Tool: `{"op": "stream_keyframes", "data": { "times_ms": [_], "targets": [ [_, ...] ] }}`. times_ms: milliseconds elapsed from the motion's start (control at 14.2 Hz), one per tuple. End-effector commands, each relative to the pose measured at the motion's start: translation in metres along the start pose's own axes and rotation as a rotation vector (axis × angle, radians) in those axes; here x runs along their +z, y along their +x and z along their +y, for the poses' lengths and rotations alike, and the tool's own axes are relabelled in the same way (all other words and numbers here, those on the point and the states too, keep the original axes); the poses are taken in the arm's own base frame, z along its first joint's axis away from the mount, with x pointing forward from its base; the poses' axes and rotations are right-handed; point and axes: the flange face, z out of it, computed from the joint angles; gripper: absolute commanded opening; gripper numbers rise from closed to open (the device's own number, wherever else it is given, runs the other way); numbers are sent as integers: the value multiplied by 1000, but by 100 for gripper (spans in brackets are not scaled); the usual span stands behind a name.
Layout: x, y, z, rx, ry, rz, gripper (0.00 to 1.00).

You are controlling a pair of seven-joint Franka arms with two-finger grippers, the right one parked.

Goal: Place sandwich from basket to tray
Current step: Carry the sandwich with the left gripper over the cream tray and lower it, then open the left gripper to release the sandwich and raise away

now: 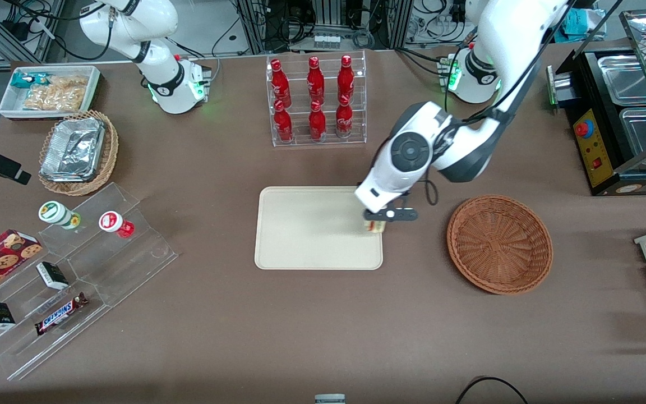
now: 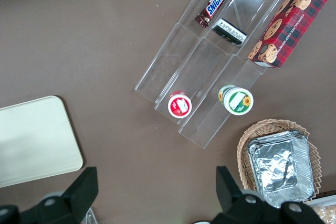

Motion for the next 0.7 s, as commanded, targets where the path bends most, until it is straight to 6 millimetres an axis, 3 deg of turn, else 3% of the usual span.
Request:
{"op": "stream_keyframes", "data": {
  "times_ms": [0,141,352,493,563,634],
  "targets": [
    [37,26,39,-13,12,12,11],
    [62,30,58,-55,37,54,12],
    [73,32,67,-59,51,77,28],
    [69,33,69,-74,40,83,48],
    [65,33,70,-86,34,92,75],
    [59,33,71,-87,32,102,82]
  ]
}}
